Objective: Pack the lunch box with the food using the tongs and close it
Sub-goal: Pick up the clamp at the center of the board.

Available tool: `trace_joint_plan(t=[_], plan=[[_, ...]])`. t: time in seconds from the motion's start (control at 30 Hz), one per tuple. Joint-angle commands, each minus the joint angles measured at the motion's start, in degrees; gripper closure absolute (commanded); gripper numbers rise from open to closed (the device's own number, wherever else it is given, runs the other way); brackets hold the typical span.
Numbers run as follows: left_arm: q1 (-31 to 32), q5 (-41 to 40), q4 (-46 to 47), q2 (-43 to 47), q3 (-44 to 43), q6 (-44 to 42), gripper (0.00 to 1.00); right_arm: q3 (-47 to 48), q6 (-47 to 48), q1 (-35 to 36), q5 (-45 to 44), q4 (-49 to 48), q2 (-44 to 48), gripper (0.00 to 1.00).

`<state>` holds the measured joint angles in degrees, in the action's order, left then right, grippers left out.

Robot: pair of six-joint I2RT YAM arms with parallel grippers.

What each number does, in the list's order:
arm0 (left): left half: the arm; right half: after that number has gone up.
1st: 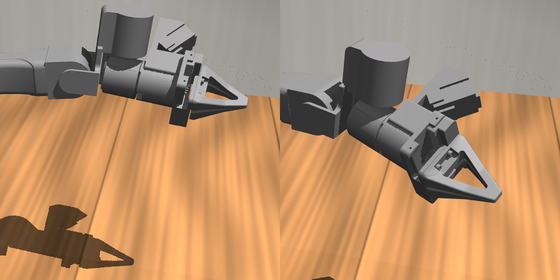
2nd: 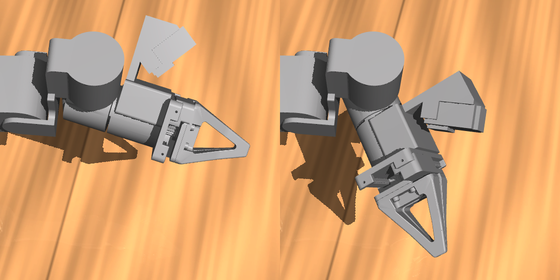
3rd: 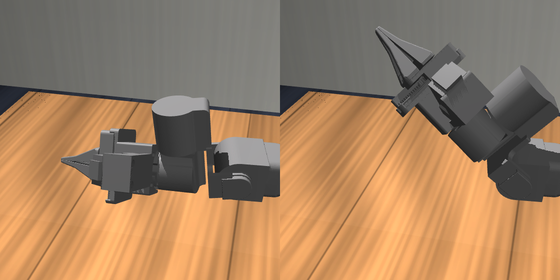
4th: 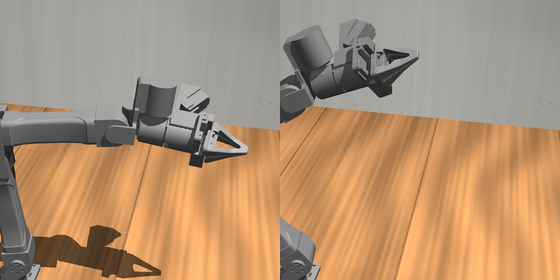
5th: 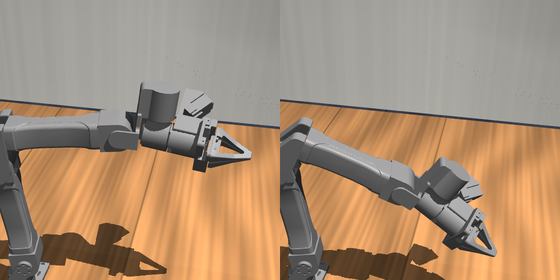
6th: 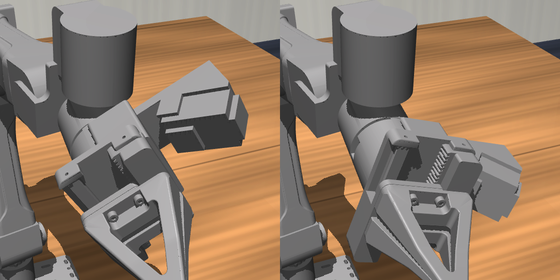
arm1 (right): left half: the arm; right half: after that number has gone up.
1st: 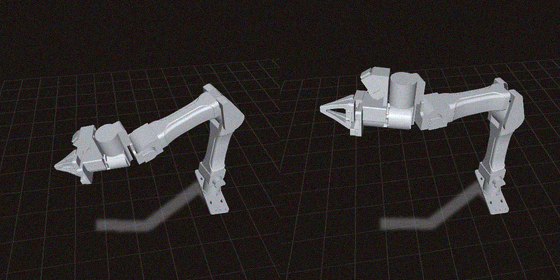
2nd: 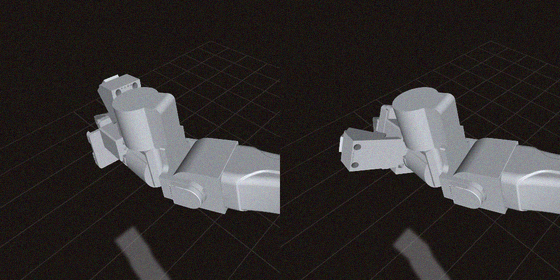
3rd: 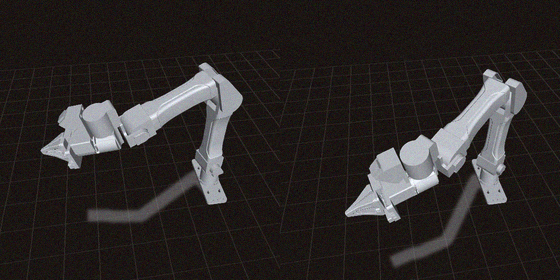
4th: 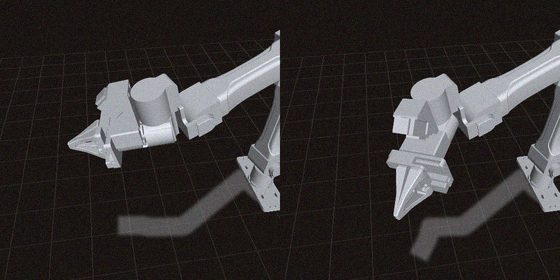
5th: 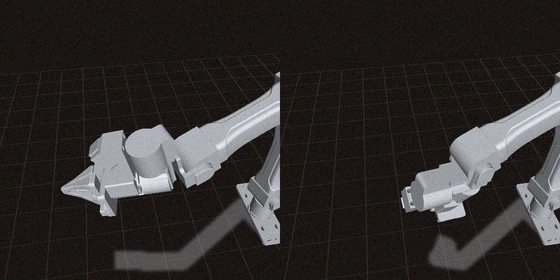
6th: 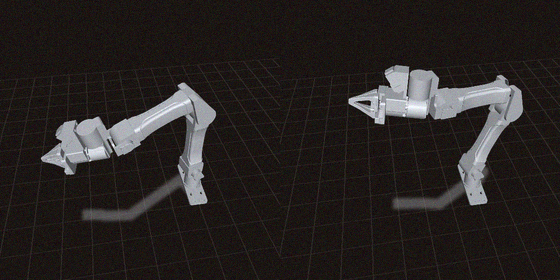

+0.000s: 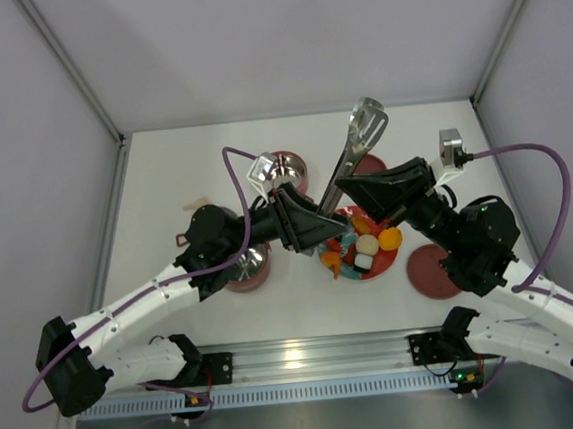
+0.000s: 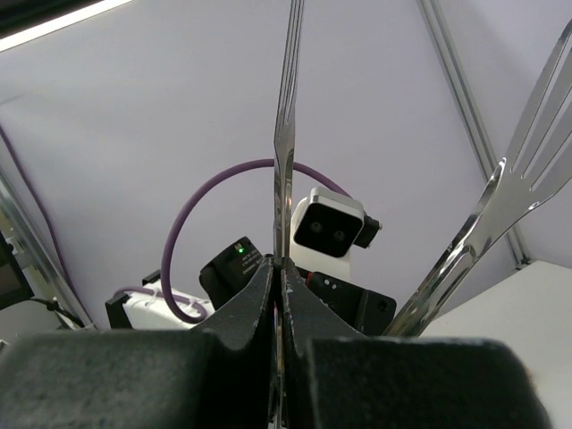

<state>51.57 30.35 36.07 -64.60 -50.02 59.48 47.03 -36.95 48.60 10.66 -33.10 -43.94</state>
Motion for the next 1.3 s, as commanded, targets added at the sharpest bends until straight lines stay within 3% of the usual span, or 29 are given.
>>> trace_joint_plan(t=[0.0,0.67,1.0,1.1,1.27], plan=[[-0.07,-2.57,2.86,0.79,0.63,0.81,0.46,0.88,1.35,0.97,0.42,-4.43,1.67,1.00],[-0.07,-3.45,4.00,0.88,1.33,0.81,0.41,-1.67,-0.76,0.97,-0.28,-5.48,3.16,1.00],[-0.07,-4.77,-0.83,1.84,0.63,-2.26,0.58,-1.41,-0.23,0.97,-2.74,-1.97,3.60,1.00],[-0.07,-4.77,-3.72,1.76,-0.60,-3.58,0.60,-1.59,-0.23,1.06,-3.71,-1.18,4.04,0.91],[-0.07,-5.82,-8.56,2.19,-1.92,-6.56,0.61,-0.45,0.47,0.97,-5.64,3.04,4.65,0.61]])
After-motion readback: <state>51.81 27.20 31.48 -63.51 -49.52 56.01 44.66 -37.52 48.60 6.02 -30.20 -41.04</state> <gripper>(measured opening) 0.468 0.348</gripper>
